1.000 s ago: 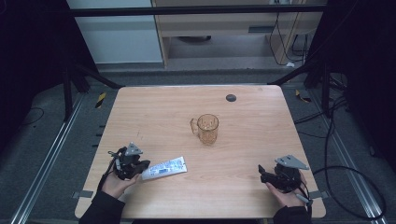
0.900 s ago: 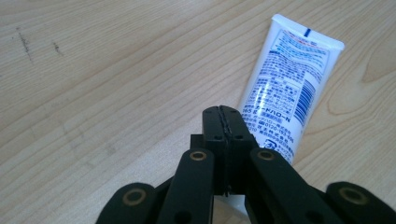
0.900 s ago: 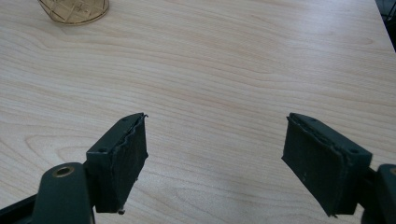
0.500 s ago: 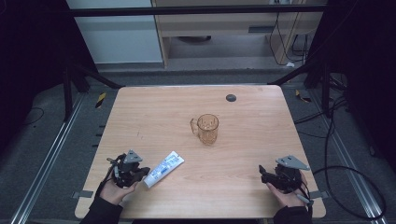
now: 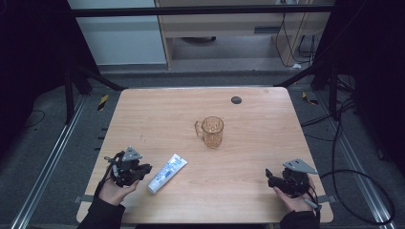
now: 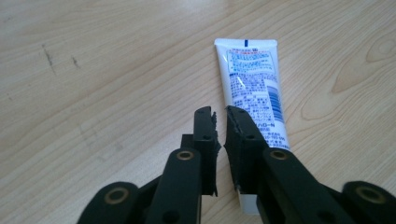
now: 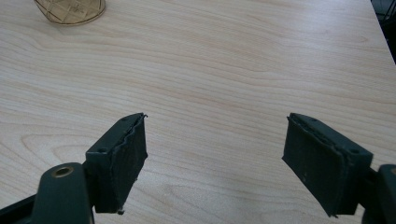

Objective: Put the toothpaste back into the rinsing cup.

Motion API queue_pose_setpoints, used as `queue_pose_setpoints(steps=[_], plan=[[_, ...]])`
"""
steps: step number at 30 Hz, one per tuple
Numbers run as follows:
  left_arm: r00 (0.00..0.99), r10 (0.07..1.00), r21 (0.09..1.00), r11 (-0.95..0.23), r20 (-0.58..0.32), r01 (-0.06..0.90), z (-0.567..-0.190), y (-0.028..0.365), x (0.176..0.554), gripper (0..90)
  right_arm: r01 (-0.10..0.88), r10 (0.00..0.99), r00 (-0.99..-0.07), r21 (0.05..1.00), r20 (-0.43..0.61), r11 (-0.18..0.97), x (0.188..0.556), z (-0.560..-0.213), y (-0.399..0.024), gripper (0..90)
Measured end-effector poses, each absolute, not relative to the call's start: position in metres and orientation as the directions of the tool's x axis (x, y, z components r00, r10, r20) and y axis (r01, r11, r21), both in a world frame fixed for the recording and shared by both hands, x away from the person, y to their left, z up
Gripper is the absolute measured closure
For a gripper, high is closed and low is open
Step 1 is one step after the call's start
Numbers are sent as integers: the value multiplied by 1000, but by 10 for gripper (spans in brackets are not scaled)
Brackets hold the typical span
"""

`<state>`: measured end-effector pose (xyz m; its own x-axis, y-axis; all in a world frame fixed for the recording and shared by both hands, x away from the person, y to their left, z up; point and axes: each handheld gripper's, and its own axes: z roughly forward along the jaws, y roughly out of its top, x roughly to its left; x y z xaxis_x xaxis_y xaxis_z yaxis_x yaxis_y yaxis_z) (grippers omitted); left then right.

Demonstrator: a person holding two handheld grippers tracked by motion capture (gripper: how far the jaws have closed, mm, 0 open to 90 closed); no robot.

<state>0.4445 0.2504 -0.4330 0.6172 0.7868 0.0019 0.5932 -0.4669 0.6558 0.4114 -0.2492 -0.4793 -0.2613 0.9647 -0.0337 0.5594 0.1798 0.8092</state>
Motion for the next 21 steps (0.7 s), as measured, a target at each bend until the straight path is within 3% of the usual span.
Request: queue_pose_setpoints(steps=[9,21], plan=[[637,771,651,-489,10,580,-423,238,456,603,561,965,-260,808,-38,183,413,-480,-249,209],[680,733,633,-538,24,557,-414,220,470,497,565,964,-263,802,-46,192,414,-480,-247,208]])
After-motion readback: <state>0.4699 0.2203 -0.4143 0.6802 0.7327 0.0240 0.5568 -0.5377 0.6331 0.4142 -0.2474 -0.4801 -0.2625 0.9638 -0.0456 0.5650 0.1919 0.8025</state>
